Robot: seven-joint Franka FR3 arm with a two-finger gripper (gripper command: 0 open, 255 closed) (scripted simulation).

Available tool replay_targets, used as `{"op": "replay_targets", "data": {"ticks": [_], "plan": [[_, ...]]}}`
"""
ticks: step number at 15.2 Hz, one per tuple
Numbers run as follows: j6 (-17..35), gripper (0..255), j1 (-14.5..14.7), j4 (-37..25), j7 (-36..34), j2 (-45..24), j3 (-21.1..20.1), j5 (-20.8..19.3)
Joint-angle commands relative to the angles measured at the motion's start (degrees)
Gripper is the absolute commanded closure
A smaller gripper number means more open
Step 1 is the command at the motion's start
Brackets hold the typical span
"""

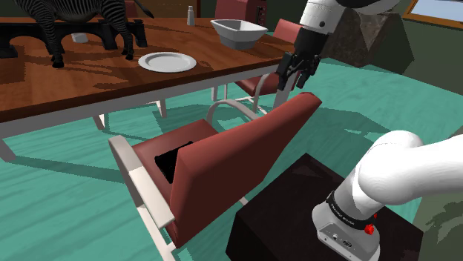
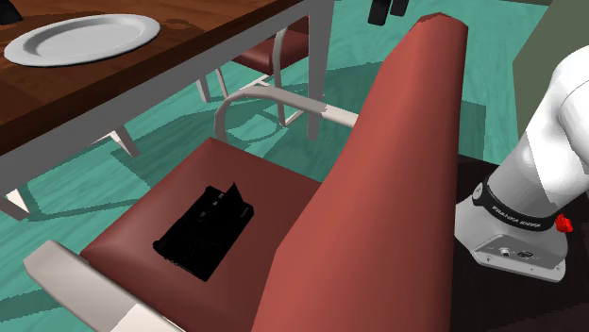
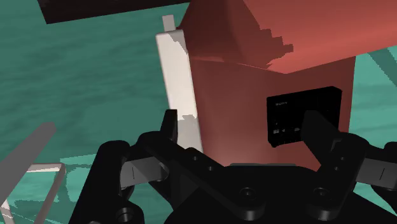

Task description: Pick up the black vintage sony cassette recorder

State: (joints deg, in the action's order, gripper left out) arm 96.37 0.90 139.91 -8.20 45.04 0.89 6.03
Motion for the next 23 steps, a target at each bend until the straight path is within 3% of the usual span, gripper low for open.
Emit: {"op": "replay_targets", "data": {"ticks": [1,13,18,23], "plan": [[0.0,0,0.0,0.0,0.0,0.0,0.0,0.0],[18.35,0,-1.15,-0.06,-24.03,-19.7,-14.85,3.22],[24.62,0,-2.47,-4.14,-35.05,-31.35,-19.75,0.64],[29.0,0,-3.11,-10.35,-47.07,-44.13,-22.62,-4.98]]}}
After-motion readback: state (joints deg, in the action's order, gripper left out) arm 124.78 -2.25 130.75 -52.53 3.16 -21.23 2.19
